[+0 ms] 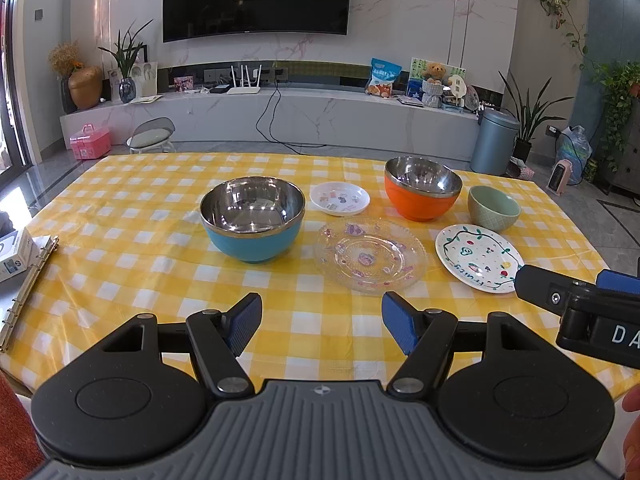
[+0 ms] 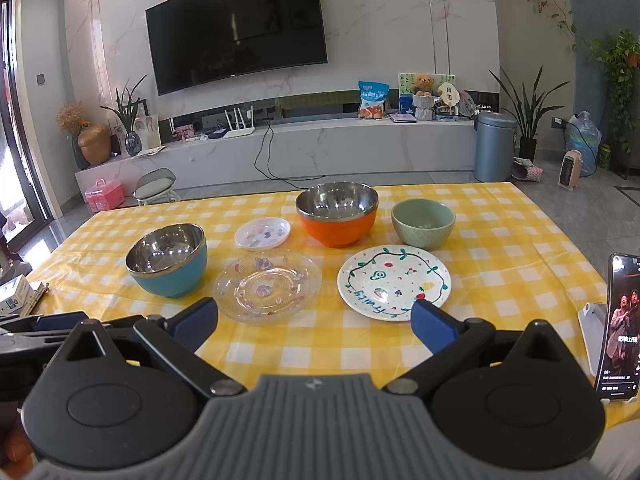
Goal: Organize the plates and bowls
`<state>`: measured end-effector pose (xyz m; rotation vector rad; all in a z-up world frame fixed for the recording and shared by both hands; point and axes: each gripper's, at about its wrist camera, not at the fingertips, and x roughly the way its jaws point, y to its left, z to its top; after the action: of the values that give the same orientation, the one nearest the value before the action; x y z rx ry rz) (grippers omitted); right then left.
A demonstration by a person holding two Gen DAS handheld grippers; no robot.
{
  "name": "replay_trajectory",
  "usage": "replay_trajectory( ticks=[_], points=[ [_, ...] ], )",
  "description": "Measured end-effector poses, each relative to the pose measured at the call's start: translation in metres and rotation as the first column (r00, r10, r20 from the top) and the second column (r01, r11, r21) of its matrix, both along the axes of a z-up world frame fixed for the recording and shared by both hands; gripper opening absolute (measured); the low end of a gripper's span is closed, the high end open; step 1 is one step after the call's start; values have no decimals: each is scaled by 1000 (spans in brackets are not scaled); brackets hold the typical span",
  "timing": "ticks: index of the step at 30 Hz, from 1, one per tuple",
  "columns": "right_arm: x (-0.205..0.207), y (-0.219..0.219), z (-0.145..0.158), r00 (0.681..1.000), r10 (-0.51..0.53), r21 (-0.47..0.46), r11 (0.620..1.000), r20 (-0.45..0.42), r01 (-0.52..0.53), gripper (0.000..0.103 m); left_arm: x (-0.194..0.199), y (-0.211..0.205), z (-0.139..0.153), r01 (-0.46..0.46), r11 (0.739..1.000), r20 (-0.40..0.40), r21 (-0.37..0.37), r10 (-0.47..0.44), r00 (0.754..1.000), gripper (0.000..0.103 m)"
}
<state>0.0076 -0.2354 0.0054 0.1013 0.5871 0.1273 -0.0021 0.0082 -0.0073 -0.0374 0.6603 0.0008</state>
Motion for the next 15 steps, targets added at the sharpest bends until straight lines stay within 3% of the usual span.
replay_trajectory(
  ticks=[15],
  points=[
    [2,2,-2,1000,-6,1,1000,-19,6,101,-1,0,-1,0,1000,-7,-8,0,1000,81]
  ],
)
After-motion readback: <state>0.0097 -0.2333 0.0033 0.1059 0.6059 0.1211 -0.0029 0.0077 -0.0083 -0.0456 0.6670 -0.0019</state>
